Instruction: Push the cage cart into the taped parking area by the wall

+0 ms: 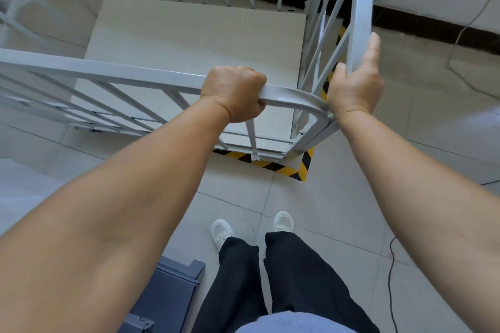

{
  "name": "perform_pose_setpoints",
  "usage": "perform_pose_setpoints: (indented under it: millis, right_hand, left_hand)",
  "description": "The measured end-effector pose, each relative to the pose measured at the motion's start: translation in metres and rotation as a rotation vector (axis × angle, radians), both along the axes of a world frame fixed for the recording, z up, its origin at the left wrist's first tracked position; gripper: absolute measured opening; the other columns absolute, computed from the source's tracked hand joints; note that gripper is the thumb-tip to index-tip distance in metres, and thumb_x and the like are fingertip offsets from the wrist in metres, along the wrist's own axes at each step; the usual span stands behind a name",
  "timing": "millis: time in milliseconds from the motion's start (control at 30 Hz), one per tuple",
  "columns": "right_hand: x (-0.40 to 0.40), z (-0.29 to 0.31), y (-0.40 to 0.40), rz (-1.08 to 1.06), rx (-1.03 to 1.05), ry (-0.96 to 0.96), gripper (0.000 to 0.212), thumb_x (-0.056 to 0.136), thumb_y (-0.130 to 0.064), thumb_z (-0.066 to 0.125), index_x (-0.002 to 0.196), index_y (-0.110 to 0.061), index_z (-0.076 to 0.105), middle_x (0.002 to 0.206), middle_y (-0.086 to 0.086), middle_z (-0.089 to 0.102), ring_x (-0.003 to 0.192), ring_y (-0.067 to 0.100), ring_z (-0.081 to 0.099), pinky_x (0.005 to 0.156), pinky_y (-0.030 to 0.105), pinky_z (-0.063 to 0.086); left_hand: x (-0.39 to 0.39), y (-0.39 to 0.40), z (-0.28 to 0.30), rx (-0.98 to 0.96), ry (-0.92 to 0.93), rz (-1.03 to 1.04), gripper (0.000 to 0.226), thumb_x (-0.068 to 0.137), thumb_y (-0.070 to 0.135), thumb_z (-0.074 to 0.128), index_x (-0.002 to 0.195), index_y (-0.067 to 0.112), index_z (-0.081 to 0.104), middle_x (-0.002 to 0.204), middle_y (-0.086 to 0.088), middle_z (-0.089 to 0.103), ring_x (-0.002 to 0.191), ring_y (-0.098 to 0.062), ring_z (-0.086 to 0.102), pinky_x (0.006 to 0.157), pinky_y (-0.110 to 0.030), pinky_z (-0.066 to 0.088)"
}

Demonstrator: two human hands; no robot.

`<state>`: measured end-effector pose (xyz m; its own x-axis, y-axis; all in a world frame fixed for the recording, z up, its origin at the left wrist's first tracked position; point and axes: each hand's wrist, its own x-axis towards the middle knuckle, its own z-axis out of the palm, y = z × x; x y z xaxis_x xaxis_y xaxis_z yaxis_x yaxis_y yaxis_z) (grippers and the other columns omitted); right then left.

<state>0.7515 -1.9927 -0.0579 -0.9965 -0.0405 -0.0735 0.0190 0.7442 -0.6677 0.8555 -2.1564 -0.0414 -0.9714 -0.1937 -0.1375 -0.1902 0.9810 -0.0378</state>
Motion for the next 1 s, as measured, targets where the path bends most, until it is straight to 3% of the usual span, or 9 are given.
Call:
perform_pose_setpoints:
  millis: [167,400,600,700,800,1000]
  right_hand:
    - [-0.013,0.004,0.006,-0.009,0.002,-0.006,0.065,0.094,-0.017,0.045,0.153,-0.024,0.019,0.131,0.006,0.057,0.116,0.024,0.054,0.097,0.026,0.038]
    - [-0.01,0.005,0.006,-0.007,0.014,-0.003,0.065,0.094,-0.016,0.044,0.152,-0.025,0.018,0.128,0.004,0.059,0.112,0.021,0.056,0.09,0.019,0.037]
    - [-0.008,0.003,0.004,-0.04,0.033,-0.001,0.064,0.094,-0.019,0.045,0.152,-0.028,0.018,0.122,0.003,0.06,0.111,0.021,0.056,0.095,0.025,0.04]
    - [-0.01,-0.001,-0.001,-0.077,0.047,-0.004,0.064,0.094,-0.019,0.045,0.151,-0.032,0.02,0.126,0.001,0.058,0.113,0.021,0.056,0.095,0.026,0.041]
    - [-0.01,-0.003,-0.003,-0.137,0.08,0.0,0.064,0.093,-0.018,0.044,0.15,-0.036,0.021,0.128,0.001,0.057,0.114,0.022,0.056,0.095,0.028,0.042]
    - [-0.009,-0.006,-0.009,-0.185,0.13,0.015,0.061,0.094,-0.019,0.045,0.147,-0.041,0.023,0.125,0.003,0.056,0.112,0.024,0.057,0.095,0.035,0.045]
  left_hand:
    - [-0.013,0.009,0.0,0.009,0.009,-0.012,0.019,0.087,0.033,0.049,0.095,0.02,0.061,0.097,-0.002,0.064,0.086,-0.031,0.059,0.066,-0.03,0.036]
    - [-0.013,0.009,-0.001,0.011,0.007,-0.003,0.016,0.086,0.032,0.049,0.093,0.022,0.06,0.099,-0.004,0.065,0.091,-0.032,0.06,0.069,-0.03,0.037]
    - [-0.011,0.007,0.003,0.01,-0.012,-0.003,0.016,0.088,0.032,0.046,0.095,0.025,0.058,0.099,-0.003,0.064,0.09,-0.03,0.059,0.066,-0.031,0.036]
    - [-0.01,0.002,0.004,0.044,-0.03,-0.029,0.007,0.09,0.033,0.045,0.091,0.027,0.049,0.098,-0.001,0.062,0.08,-0.027,0.053,0.064,-0.031,0.035]
    - [-0.006,-0.002,0.006,0.093,-0.033,-0.089,0.019,0.091,0.035,0.05,0.104,0.021,0.05,0.104,-0.002,0.061,0.082,-0.026,0.052,0.064,-0.032,0.035]
    - [0.001,-0.005,0.003,0.088,0.042,-0.149,0.031,0.091,0.036,0.056,0.113,0.015,0.048,0.113,-0.006,0.06,0.103,-0.028,0.054,0.084,-0.035,0.037]
